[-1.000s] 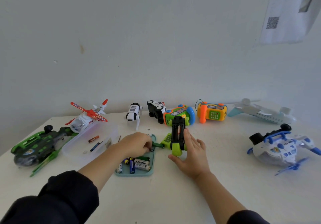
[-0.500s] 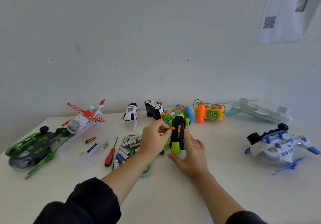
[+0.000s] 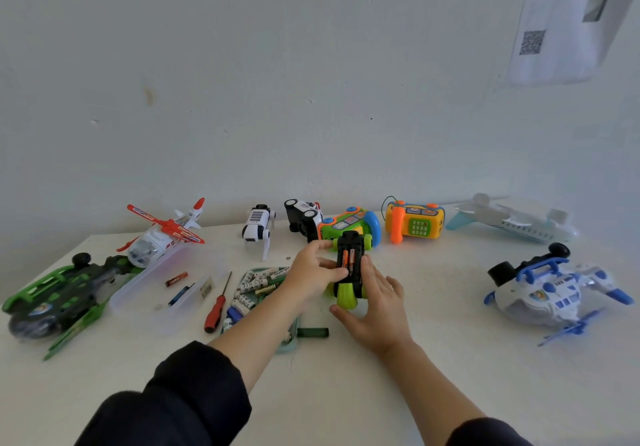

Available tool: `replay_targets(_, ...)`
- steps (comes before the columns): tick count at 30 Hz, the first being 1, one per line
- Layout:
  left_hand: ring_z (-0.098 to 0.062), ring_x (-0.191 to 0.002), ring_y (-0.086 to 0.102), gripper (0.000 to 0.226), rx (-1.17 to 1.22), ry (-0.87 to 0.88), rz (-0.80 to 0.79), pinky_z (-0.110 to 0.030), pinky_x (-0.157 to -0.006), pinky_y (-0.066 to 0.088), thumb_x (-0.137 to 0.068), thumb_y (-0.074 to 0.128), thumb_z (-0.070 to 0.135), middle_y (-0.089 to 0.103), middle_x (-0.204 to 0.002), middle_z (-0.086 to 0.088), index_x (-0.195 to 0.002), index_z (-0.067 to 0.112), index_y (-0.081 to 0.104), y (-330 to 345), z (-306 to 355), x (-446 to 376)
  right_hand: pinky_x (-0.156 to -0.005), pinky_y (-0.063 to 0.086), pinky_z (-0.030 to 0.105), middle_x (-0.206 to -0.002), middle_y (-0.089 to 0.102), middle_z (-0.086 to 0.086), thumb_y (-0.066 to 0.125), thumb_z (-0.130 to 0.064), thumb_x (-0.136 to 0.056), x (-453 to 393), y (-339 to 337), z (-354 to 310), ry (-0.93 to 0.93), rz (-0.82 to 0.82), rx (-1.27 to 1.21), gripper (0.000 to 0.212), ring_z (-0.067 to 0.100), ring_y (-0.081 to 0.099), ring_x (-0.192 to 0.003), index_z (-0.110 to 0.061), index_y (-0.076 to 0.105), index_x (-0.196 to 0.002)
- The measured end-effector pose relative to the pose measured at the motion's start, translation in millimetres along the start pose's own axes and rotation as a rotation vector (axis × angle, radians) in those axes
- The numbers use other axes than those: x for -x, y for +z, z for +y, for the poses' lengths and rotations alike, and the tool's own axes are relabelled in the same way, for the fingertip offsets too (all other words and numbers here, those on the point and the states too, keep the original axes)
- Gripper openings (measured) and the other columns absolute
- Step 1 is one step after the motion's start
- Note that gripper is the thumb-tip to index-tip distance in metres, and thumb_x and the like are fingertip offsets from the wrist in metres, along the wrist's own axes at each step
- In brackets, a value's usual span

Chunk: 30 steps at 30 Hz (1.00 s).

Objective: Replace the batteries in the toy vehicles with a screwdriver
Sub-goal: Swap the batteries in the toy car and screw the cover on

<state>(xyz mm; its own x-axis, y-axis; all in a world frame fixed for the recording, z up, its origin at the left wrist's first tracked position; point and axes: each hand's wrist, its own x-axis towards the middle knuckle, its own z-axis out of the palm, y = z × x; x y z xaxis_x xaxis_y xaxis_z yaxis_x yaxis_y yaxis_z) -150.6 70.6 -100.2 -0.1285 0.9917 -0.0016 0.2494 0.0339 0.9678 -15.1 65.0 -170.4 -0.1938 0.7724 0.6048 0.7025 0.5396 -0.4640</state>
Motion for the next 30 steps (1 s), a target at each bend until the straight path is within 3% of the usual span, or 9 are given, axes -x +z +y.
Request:
replay_targets(3, -0.018, -0.079, 0.061, 0.054, -0.014, -0.096, -0.040, -0.028, -0.063, 0.043, -0.078, 0.074, 0.004, 0.063, -0.090, -0.007, -0.124, 0.013, 0.046, -4, 6, -2, -0.095, 0.035, 0.045, -0.138, 0.051, 0.013, 0.050, -0.063, -0.072, 0, 1, 0, -0.006, -0.019, 0.014, 0.091, 0.027, 0.055, -0.121, -0.004, 0.037, -0.140)
replay_targets(6, -0.012, -0.080, 0.052, 0.044, -0.430, -0.037, -0.024, -0.024, -0.062, 0.038, -0.082, 0.070, 0.037, 0.052, -0.090, 0.001, -0.110, 0.020, 0.042, -12, 10, 10, -0.098, 0.036, 0.047, -0.140, 0.049, 0.011, 0.046, -0.067, -0.071, -1, 0, 1, 0.058, 0.013, 0.023, 0.094, 0.024, 0.052, -0.124, -0.003, 0.040, -0.140)
replay_targets(10, -0.016, -0.090, 0.051, 0.048, -1.060, 0.079, -0.531, -0.032, -0.076, 0.043, -0.076, 0.066, 0.056, 0.052, -0.100, 0.003, -0.103, 0.022, 0.046, -25, 1, 59, -0.104, 0.031, 0.044, -0.143, 0.046, 0.005, 0.038, -0.075, -0.068, -4, 0, 9, 0.200, 0.043, -0.014, 0.104, 0.016, 0.046, -0.129, -0.008, 0.029, -0.147)
replay_targets(12, -0.016, -0.091, 0.048, 0.038, -1.285, 0.249, -0.655, -0.034, -0.082, 0.040, -0.081, 0.063, 0.051, 0.049, -0.099, 0.005, -0.099, 0.023, 0.045, -26, -10, 78, -0.105, 0.029, 0.044, -0.144, 0.045, 0.003, 0.037, -0.075, -0.068, -5, 1, 9, 0.198, 0.031, -0.014, 0.104, 0.015, 0.045, -0.130, -0.010, 0.027, -0.147)
replay_targets(16, -0.014, -0.082, 0.049, 0.015, -1.211, 0.341, -0.579, -0.030, -0.077, 0.040, -0.087, 0.061, 0.037, 0.055, -0.089, 0.006, -0.087, 0.026, 0.050, -31, -17, 77, -0.102, 0.030, 0.044, -0.143, 0.045, 0.009, 0.042, -0.071, -0.068, -3, 1, 4, 0.151, 0.026, -0.023, 0.103, 0.021, 0.049, -0.127, -0.004, 0.031, -0.145)
replay_targets(20, -0.013, -0.084, 0.054, 0.014, -1.075, 0.355, -0.270, -0.029, -0.075, 0.045, -0.090, 0.060, 0.032, 0.064, -0.096, 0.002, -0.096, 0.020, 0.063, -45, -17, 53, -0.102, 0.030, 0.046, -0.145, 0.042, 0.009, 0.043, -0.070, -0.068, -1, 0, 2, 0.110, 0.011, -0.012, 0.102, 0.022, 0.048, -0.129, -0.004, 0.031, -0.145)
replay_targets(23, -0.014, -0.088, 0.052, 0.019, -1.171, 0.332, -0.102, -0.027, -0.073, 0.038, -0.092, 0.057, 0.032, 0.062, -0.102, 0.001, -0.104, 0.020, 0.066, -62, -17, 38, -0.103, 0.030, 0.045, -0.145, 0.043, 0.008, 0.043, -0.070, -0.068, -1, -1, 3, 0.110, 0.014, -0.012, 0.102, 0.022, 0.048, -0.128, -0.005, 0.031, -0.145)
replay_targets(27, -0.014, -0.079, 0.051, 0.022, -1.304, 0.251, -0.072, -0.025, -0.069, 0.037, -0.092, 0.053, 0.032, 0.062, -0.100, 0.001, -0.102, 0.021, 0.069, -73, -22, 32, -0.103, 0.031, 0.046, -0.144, 0.044, 0.008, 0.044, -0.069, -0.068, -1, 1, 3, 0.120, 0.029, -0.026, 0.100, 0.022, 0.049, -0.127, -0.005, 0.032, -0.144)
replay_targets(30, -0.018, -0.085, 0.058, 0.024, -1.210, 0.278, -0.017, -0.027, -0.071, 0.042, -0.091, 0.051, 0.027, 0.060, -0.094, 0.000, -0.103, 0.016, 0.068, -62, -21, 25, -0.104, 0.031, 0.044, -0.145, 0.043, 0.004, 0.045, -0.068, -0.067, -1, 1, 3, 0.117, 0.031, -0.033, 0.099, 0.020, 0.051, -0.125, -0.008, 0.032, -0.145)
